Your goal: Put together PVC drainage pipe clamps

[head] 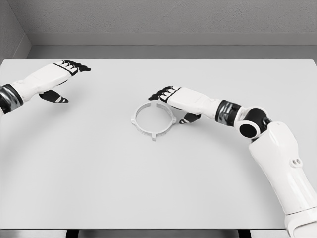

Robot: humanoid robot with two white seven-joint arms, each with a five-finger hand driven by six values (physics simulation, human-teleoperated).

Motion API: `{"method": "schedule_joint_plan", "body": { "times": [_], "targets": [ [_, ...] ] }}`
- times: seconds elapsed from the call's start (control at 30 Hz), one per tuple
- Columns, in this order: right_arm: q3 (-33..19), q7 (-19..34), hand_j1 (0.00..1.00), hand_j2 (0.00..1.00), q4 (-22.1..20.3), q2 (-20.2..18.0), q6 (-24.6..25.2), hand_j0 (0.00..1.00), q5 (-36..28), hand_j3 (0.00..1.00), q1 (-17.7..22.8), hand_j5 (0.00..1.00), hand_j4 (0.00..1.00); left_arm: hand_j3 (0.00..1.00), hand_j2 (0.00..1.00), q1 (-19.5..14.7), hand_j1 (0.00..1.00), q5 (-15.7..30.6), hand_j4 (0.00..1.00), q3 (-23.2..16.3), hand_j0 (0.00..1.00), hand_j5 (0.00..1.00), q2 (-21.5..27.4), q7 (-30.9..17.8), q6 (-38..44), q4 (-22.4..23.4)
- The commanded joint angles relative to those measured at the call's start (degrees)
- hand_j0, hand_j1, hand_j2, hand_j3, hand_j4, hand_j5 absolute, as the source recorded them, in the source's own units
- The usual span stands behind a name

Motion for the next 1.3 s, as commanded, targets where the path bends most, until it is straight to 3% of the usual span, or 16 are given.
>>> {"method": "schedule_joint_plan", "body": {
  "times": [0.0, 0.9, 1.17, 1.2, 1.27],
  "targets": [
    [0.03, -0.03, 1.0, 1.0, 0.0, 0.17, 0.14, 1.0, -0.41, 1.0, 0.0, 1.0, 1.0, 1.0, 1.0, 0.0, 1.0, 0.37, 1.0, 0.06, 1.0, 1.0, 0.05, 0.03, 0.07, 0.01],
    [1.7, -0.03, 1.0, 1.0, 2.64, 2.72, 0.14, 1.0, -0.32, 1.0, -1.41, 1.0, 1.0, 1.0, 1.0, -0.09, 1.0, 0.37, 1.0, 0.06, 1.0, 1.0, 0.13, 0.03, 0.07, 0.01],
    [0.47, 0.06, 1.0, 1.0, 1.93, -0.71, 0.14, 1.0, -1.02, 1.0, -1.05, 1.0, 1.0, 1.0, 1.0, -0.09, 1.0, 0.37, 1.0, 0.06, 1.0, 1.0, 0.13, 0.03, 0.07, 0.01],
    [-2.07, 0.14, 1.0, 1.0, 1.23, -1.77, 0.14, 1.0, -1.64, 1.0, -0.79, 1.0, 1.0, 1.0, 1.0, -0.09, 1.0, 0.37, 1.0, 0.06, 1.0, 1.0, 0.13, 0.03, 0.07, 0.01],
    [-7.79, 2.34, 1.0, 1.0, -7.02, -4.66, 0.14, 1.0, -3.74, 1.0, 0.53, 1.0, 1.0, 1.0, 1.0, -0.09, 1.0, 0.37, 1.0, 0.06, 1.0, 1.0, 0.13, -0.06, 0.07, -0.07]
  ]
}}
